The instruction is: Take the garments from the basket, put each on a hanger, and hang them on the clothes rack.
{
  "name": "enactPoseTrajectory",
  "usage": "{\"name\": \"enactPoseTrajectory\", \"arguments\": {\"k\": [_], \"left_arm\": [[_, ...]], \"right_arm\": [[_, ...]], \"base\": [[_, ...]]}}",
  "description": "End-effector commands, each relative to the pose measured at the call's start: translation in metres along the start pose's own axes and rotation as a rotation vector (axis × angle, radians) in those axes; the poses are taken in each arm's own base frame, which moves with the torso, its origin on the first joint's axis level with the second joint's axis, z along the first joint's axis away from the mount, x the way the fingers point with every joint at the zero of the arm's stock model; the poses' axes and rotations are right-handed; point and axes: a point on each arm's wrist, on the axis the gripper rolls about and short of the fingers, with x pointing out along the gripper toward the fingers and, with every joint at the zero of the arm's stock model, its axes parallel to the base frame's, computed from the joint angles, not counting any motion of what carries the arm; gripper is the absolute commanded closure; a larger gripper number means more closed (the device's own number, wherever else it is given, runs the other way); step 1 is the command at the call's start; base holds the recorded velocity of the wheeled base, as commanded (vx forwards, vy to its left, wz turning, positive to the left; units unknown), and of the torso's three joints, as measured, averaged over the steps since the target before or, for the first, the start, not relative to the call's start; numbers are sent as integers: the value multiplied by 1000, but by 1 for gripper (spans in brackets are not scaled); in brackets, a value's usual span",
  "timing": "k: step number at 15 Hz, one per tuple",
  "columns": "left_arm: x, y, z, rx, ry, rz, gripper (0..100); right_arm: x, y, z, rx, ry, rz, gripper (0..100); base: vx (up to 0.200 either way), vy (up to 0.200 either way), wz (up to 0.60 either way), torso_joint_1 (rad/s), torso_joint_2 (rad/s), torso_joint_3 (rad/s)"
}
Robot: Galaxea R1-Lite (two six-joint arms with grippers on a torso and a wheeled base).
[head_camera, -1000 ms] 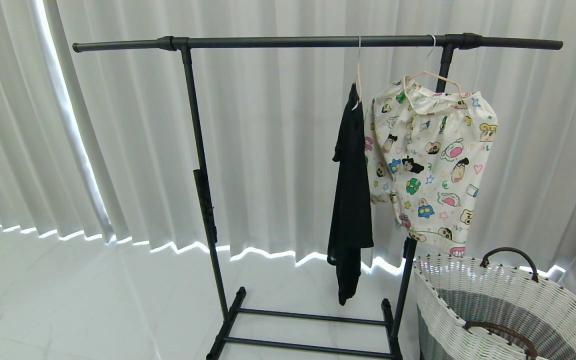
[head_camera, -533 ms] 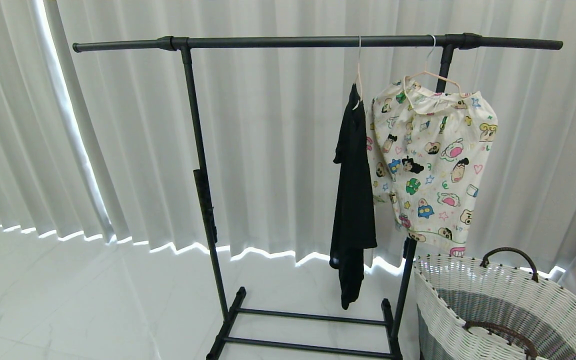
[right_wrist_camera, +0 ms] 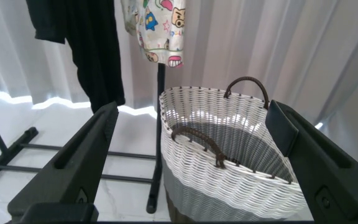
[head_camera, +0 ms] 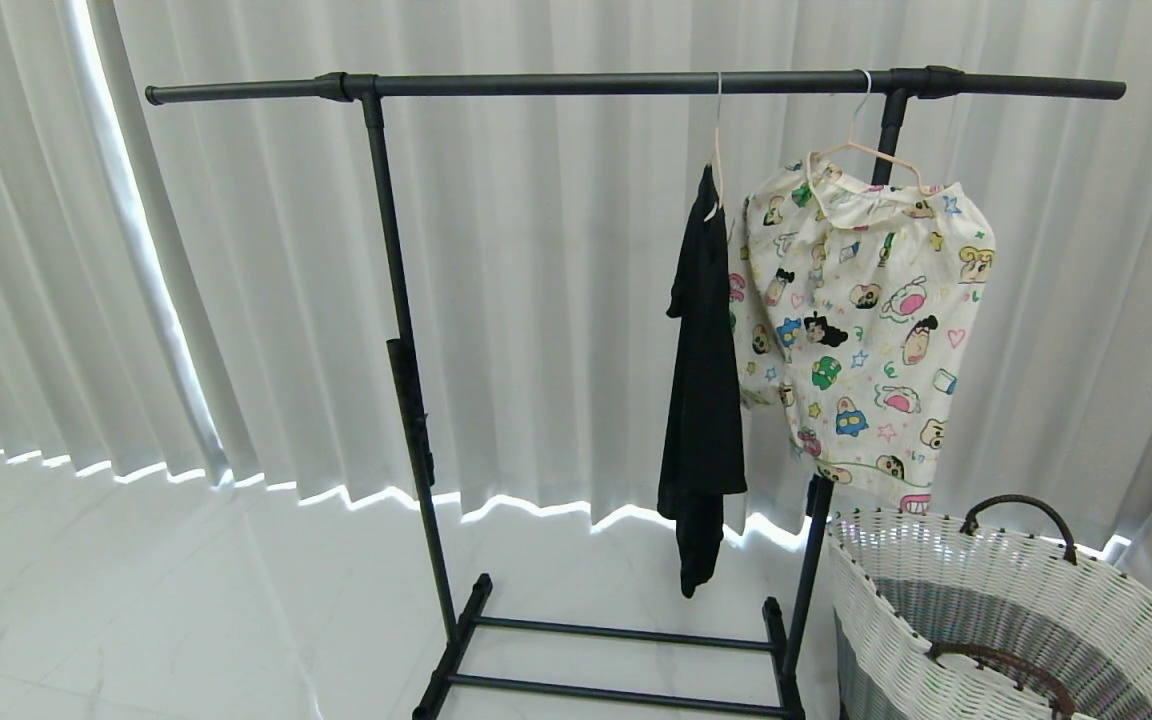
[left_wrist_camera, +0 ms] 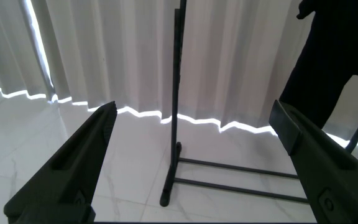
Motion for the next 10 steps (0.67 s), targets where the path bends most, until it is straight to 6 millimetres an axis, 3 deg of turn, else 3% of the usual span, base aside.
{"name": "enactPoseTrajectory", "arguments": {"k": [1,10], "left_arm": [[0,0,0,0,1,0,0],[0,0,0,0,0,0,0]], "right_arm": [[0,0,0,-1,0,1,0],[0,0,0,-1,0,1,0]], "base": [[0,0,0,0,0,0],[0,0,0,0,0,0]]}}
